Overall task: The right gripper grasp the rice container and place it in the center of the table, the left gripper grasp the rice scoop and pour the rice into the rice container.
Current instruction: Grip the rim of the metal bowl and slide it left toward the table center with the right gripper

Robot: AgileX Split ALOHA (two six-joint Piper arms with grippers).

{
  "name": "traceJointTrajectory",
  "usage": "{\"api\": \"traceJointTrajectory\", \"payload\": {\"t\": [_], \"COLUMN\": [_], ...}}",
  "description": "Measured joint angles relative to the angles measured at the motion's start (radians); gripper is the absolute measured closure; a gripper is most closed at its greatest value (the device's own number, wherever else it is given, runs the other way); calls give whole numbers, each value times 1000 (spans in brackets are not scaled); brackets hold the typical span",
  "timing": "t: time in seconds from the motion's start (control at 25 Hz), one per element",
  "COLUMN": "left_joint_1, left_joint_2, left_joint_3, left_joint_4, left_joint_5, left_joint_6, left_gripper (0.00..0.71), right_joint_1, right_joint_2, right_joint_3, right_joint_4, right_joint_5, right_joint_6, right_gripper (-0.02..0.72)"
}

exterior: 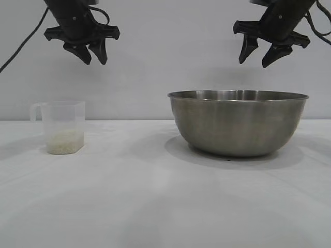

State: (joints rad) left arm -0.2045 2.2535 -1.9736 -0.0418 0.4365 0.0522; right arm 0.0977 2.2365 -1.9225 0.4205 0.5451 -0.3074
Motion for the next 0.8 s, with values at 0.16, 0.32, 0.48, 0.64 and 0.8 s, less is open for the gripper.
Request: {"api": "traceJointTrajectory", "payload": {"t": [0.16, 0.32, 0.48, 0.64, 0.8], "left_joint_1": [0, 0, 0, 0, 0], "left_joint_2": [0, 0, 0, 0, 0], "left_joint_3": [0, 0, 0, 0, 0], "left_joint_4": [2, 2, 2, 5, 5], "left_joint_5": [0, 0, 2, 4, 4], "left_joint_6": [0, 0, 0, 0, 0], "left_gripper": [436, 436, 436, 436, 436], "right_joint_1": [0, 0, 0, 0, 0], "right_joint_2": [0, 0, 0, -11, -46], "right_joint_3": [0, 0, 0, 0, 0], "right_joint_4": [0, 0, 0, -9, -24], "right_joint_5": [0, 0, 18, 50, 119], "right_joint_6": [0, 0, 0, -24, -57], "right_gripper": [267, 267, 267, 267, 267]}}
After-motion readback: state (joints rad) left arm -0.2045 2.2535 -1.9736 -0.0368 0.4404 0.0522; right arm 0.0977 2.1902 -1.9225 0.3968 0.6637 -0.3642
